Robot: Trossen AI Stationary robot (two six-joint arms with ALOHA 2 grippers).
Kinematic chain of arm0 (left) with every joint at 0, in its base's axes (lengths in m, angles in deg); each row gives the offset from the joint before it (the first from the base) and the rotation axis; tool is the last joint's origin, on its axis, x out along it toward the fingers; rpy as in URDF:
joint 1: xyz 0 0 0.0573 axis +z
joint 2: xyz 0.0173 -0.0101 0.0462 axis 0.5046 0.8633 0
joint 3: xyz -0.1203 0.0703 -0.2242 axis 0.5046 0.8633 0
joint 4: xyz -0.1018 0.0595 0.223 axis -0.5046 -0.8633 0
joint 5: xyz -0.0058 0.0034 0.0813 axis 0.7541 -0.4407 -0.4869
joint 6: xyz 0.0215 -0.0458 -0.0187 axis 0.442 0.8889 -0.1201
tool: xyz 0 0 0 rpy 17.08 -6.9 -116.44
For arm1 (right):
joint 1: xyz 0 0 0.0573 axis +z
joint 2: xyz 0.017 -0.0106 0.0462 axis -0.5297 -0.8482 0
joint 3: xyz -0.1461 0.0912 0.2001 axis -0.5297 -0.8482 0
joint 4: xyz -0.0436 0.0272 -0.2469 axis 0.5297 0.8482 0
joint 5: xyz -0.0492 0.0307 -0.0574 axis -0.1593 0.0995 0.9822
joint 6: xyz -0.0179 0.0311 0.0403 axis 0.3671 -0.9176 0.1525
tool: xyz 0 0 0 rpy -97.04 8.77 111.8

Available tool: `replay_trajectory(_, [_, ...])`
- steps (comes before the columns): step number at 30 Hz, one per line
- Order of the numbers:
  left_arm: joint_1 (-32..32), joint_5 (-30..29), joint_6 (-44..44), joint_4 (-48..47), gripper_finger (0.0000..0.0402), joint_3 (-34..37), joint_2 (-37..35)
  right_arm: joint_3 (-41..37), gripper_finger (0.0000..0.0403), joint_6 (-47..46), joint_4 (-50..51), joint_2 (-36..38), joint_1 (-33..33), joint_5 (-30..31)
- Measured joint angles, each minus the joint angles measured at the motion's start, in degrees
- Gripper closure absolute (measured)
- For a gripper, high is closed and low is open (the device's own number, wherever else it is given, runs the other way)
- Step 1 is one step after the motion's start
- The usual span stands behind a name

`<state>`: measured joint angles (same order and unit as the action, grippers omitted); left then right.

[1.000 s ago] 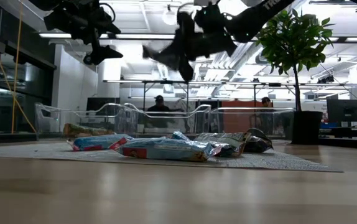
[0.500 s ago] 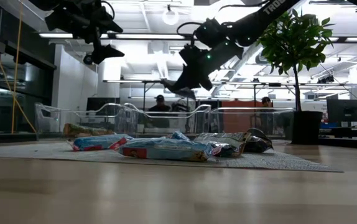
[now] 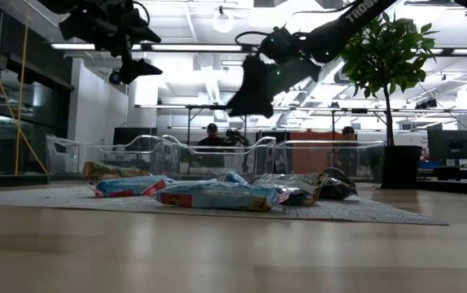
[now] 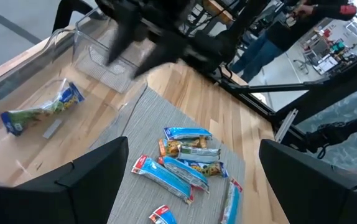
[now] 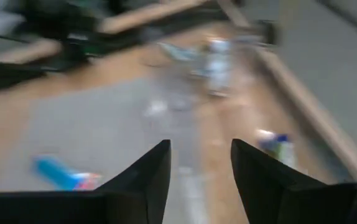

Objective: Pick and place Granola Bars by type
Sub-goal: Put the blue granola bar into the middle transparent bin

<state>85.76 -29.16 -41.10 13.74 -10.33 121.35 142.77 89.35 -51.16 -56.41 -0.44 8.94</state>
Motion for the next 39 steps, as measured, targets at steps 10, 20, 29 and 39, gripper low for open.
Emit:
replay_trajectory(10, [0.0, -2.0, 0.4, -0.1, 0.0044, 0.0, 0.0, 0.0, 0.0250, -7.5, 15.9, 0.1, 10.9, -25.5])
replay_trajectory(20, [0.0, -4.8, 0.4, -0.2, 0.0044, 0.0, 0.0, 0.0, 0.0249, -11.0, 37.8, 0.0, 25.2, -3.5])
replay_trajectory(29, [0.0, -9.1, 1.1, -0.2, 0.0044, 0.0, 0.0, 0.0, 0.0249, -36.2, 28.9, 0.0, 34.1, 18.4])
replay_trajectory(39, [0.0, -13.1, 1.1, -0.2, 0.0044, 0.0, 0.0, -0.1, 0.0249, -57.5, 27.2, -2.3, 38.4, 33.0])
